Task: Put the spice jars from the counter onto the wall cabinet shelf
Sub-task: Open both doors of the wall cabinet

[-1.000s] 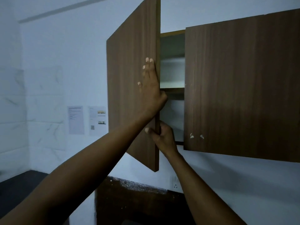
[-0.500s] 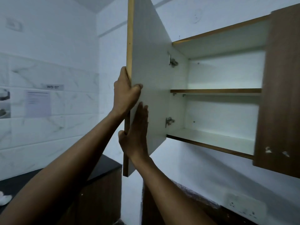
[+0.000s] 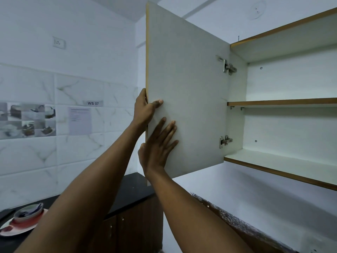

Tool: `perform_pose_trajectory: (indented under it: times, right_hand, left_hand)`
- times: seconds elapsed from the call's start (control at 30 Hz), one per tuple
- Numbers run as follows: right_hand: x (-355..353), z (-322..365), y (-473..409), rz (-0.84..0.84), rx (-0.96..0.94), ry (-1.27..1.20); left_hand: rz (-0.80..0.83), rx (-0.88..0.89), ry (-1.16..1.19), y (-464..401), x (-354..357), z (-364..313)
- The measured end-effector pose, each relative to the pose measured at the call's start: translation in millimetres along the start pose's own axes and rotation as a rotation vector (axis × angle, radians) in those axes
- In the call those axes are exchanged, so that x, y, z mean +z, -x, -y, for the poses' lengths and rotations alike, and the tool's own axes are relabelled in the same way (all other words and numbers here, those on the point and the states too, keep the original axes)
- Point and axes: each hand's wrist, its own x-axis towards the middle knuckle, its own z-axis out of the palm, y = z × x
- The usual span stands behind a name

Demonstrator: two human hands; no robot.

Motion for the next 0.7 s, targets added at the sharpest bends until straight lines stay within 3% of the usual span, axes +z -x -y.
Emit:
perform_pose_trajectory:
  times: [0.3, 0.43, 0.6, 0.7]
  right_hand:
    - [13.5, 3.8, 0.4, -0.058, -0.021, 0.018]
    - [1.3, -9.8, 2.7, -0.035, -0.121, -0.078]
    - [-47.6, -53.3, -23.1, -0.085, -0.303, -0.090]
    - [-87.6, -104.0, -55.6, -0.184, -0.324, 0.073]
  left_hand:
    - [0.055, -0.039, 0.038, -5.0, -7.4, 3.6]
    - [-0.083, -0.040, -0.030, -0.3, -0.3, -5.4]
    - [-0.461, 0.374, -0.429, 24.4, 37.5, -38.4]
    - [-0.416, 0.592, -0.314, 38.8, 87.8, -58.5]
